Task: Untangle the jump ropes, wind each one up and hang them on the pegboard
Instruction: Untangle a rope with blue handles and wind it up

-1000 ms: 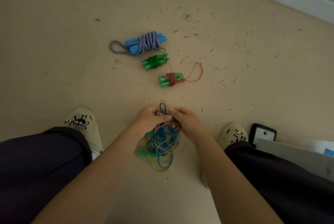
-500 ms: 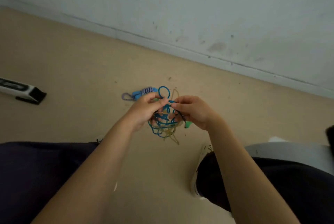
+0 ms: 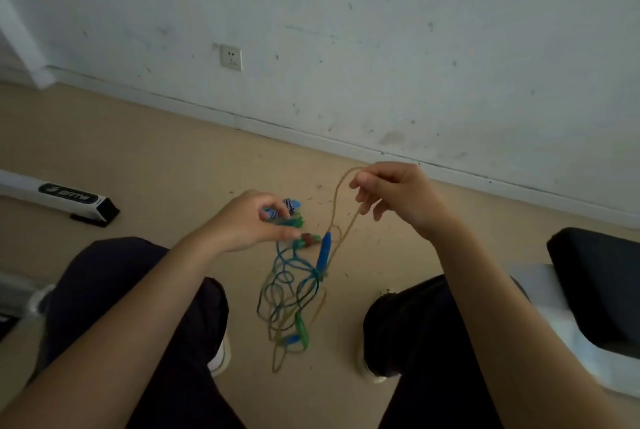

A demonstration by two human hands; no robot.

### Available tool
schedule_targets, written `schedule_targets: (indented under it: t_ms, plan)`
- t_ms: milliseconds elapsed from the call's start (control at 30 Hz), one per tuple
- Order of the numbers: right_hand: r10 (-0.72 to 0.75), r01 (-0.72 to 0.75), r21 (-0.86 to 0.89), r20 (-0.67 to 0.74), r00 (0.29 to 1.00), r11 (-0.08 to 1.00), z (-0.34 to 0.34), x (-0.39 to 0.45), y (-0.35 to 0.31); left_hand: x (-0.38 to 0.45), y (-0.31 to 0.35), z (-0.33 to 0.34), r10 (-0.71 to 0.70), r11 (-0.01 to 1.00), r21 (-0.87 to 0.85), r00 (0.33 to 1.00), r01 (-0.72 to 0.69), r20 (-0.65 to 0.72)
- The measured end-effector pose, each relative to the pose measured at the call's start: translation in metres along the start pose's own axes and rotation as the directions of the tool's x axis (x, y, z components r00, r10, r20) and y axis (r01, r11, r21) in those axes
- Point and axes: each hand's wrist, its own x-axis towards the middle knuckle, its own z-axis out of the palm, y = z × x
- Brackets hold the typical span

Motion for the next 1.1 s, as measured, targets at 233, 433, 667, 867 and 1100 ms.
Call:
schedule_targets:
  t_ms: [233, 433, 667, 867, 1100]
  plan:
    - [-0.072, 0.046, 0.139, 0.186, 0.980, 0.989, 0.040, 0.003, 0.001, 0.003, 0.029, 0.037, 0.122, 0.943, -0.332, 0.939, -0.009, 0.323]
    - [0.051, -0.068, 0.255, 0.072, 0.996, 0.964, 0.024, 0.016, 0.024, 0.014, 0.018, 0.026, 0.038, 0.961, -0.269, 0.939, 0.059, 0.342]
    - [0.141, -0.139, 0.024, -0.134, 0.981, 0.990, 0.023, 0.028, 0.053, 0.031, -0.006, 0.038, -0.106, 0.994, 0.081, 0.897, 0.078, 0.430]
    - [0.151, -0.191, -0.234, -0.181, 0.972, 0.953, 0.011, 0.040, 0.066, 0.035, -0.004, 0.032, -0.009, 0.954, -0.287, 0.967, 0.084, 0.255]
    - [-0.138, 0.108, -0.283, -0.088, 0.987, 0.953, 0.038, 0.025, 0.056, 0.029, 0.008, 0.039, -0.025, 0.824, -0.550, 0.979, 0.135, 0.203]
